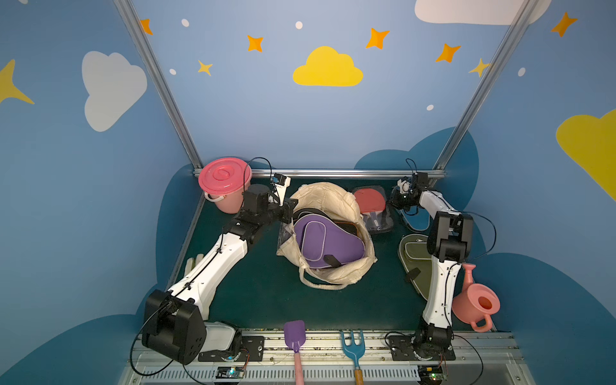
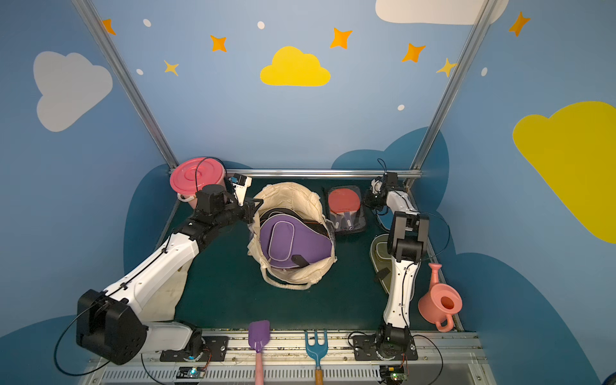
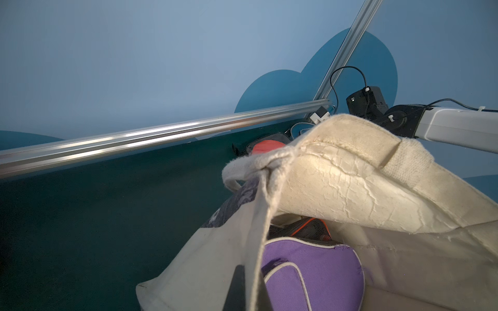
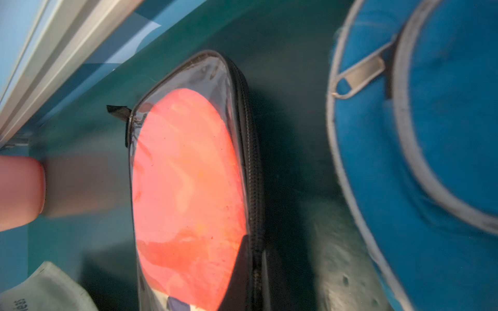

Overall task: Remove the ping pong set from the canvas bag
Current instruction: Place the ping pong set at the center of the board.

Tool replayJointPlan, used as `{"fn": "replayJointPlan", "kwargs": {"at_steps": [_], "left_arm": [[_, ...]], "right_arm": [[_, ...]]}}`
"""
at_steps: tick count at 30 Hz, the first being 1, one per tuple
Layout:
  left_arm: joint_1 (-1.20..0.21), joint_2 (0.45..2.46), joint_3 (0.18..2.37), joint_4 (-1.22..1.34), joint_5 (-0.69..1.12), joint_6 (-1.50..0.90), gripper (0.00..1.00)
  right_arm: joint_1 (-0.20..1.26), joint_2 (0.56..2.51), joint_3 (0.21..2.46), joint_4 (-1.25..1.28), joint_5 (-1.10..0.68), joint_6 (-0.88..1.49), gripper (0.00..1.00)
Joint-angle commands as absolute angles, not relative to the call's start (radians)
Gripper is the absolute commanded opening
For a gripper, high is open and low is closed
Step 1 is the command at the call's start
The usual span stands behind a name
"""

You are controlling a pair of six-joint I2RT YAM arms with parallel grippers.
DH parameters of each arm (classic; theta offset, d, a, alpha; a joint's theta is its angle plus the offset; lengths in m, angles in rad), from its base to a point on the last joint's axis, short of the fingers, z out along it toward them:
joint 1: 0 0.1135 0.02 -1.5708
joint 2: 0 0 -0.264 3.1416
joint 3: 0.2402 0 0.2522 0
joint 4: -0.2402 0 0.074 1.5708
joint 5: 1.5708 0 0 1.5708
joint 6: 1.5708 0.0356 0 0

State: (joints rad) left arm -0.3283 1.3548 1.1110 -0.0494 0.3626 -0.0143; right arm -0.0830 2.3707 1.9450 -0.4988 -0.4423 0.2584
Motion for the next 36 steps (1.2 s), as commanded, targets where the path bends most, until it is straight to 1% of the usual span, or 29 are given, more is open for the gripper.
{"fn": "replayJointPlan", "kwargs": {"at_steps": [1,8,17,18,20,22,25,29,33,35,36], "left_arm": [[-0.327,1.359,1.132,-0.077,0.38,-0.002,0.04],[-0.329,1.366,1.132,-0.075,0.385,-0.003,0.04],[-0.329,1.37,1.132,-0.076,0.386,0.0,0.04],[-0.328,1.37,1.132,-0.078,0.387,0.0,0.04],[-0.327,1.37,1.132,-0.078,0.385,0.0,0.04],[-0.329,1.369,1.131,-0.078,0.385,0.0,0.04],[-0.328,1.368,1.13,-0.077,0.385,0.0,0.04],[-0.329,1.364,1.126,-0.077,0.385,0.0,0.04],[-0.327,1.357,1.123,-0.078,0.381,0.0,0.04],[-0.328,1.353,1.12,-0.079,0.38,-0.001,0.04],[-0.327,1.351,1.119,-0.078,0.38,-0.002,0.04]], "right_arm": [[-0.104,2.372,1.947,-0.503,-0.395,0.299,0.0],[-0.11,2.364,1.933,-0.497,-0.368,0.296,0.0],[-0.111,2.367,1.956,-0.518,-0.383,0.284,0.0],[-0.111,2.364,1.958,-0.521,-0.384,0.283,0.03],[-0.111,2.354,1.965,-0.526,-0.397,0.274,0.14],[-0.111,2.343,1.968,-0.53,-0.405,0.268,0.21],[-0.111,2.325,1.972,-0.538,-0.414,0.26,0.29],[-0.111,2.286,1.962,-0.543,-0.425,0.252,0.36],[-0.111,2.231,1.936,-0.542,-0.449,0.241,0.46],[-0.11,2.197,1.92,-0.545,-0.467,0.231,0.56],[-0.112,2.181,1.914,-0.549,-0.474,0.224,0.64]]}}
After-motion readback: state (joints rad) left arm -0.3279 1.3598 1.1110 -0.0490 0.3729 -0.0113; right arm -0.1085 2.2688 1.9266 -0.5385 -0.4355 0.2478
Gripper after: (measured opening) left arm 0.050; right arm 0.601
